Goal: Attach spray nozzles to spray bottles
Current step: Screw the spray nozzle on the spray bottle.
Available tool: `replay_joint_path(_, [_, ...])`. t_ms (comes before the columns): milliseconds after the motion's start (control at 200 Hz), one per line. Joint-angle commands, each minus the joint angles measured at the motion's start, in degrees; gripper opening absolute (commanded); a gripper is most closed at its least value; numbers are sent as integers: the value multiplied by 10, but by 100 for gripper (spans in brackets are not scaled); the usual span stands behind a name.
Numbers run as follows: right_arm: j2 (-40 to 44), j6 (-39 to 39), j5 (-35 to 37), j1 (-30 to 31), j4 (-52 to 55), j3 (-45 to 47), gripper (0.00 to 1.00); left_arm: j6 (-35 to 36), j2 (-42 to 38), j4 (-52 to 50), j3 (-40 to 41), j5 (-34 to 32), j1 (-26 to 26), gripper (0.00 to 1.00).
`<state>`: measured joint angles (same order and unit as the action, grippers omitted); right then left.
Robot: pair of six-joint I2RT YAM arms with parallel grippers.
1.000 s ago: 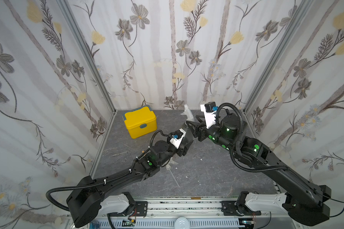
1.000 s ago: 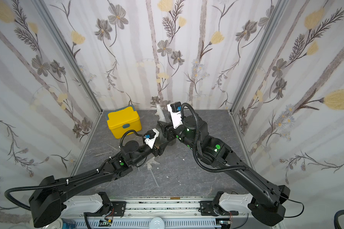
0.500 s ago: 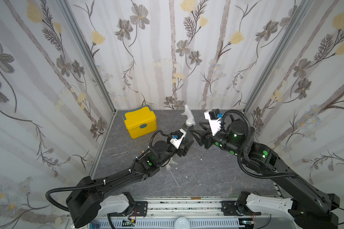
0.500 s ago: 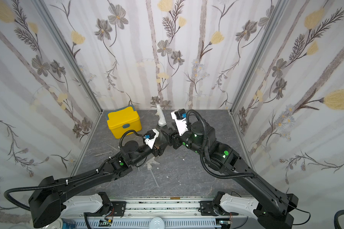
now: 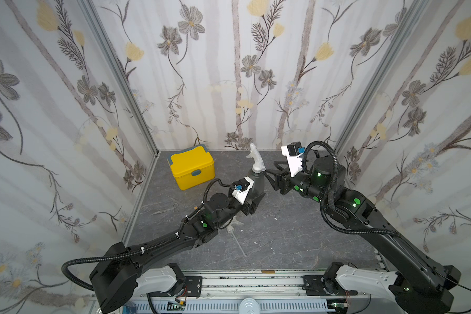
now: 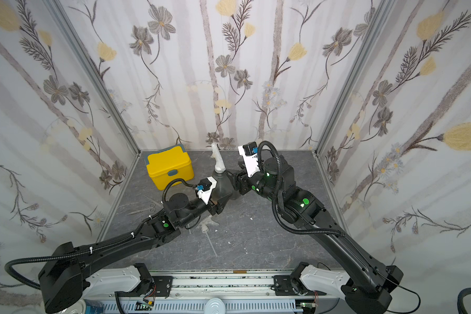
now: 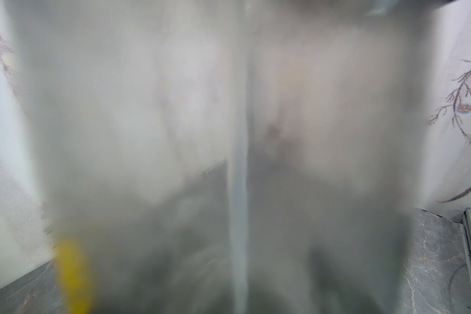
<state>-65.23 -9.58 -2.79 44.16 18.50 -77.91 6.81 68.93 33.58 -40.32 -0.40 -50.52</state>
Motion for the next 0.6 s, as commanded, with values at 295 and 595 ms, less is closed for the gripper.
replay_joint_path(295, [-6,-8,-38,0,-36,5,59,13,-3,31,1,11,0,77])
replay_joint_path(595, [14,-5,-41,0,-15,3,59,13,-2,31,1,8,-1,77])
